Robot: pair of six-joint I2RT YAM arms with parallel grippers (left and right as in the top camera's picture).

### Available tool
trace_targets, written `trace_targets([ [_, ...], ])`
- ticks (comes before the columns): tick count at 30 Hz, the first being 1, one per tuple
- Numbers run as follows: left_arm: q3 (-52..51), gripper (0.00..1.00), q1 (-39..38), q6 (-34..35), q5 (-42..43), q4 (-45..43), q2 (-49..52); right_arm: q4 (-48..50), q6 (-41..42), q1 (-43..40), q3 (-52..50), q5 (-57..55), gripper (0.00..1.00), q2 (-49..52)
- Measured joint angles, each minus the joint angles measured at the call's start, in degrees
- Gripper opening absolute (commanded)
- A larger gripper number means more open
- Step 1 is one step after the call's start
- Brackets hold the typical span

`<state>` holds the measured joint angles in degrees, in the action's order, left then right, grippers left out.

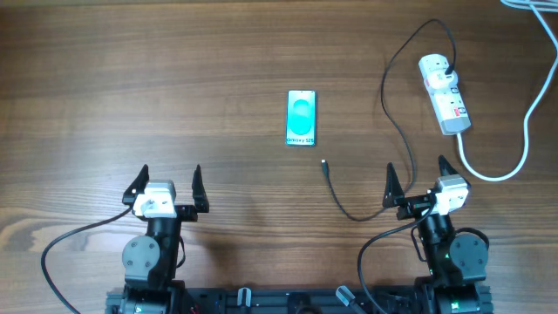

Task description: Plug charger to phone and switch on socket

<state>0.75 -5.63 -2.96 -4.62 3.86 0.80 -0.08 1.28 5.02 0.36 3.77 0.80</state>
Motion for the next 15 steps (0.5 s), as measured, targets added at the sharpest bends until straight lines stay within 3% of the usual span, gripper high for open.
trace_targets([
  [6,0.0,1.00,0.0,0.9,5.0,-0.1,0.0,0.0,0.0,0.0,0.0,0.0,1.00,0.0],
  [15,-0.2,1.00,0.0,9.5,38.5,-5.7,0.0,0.0,0.0,0.0,0.0,0.0,1.00,0.0],
])
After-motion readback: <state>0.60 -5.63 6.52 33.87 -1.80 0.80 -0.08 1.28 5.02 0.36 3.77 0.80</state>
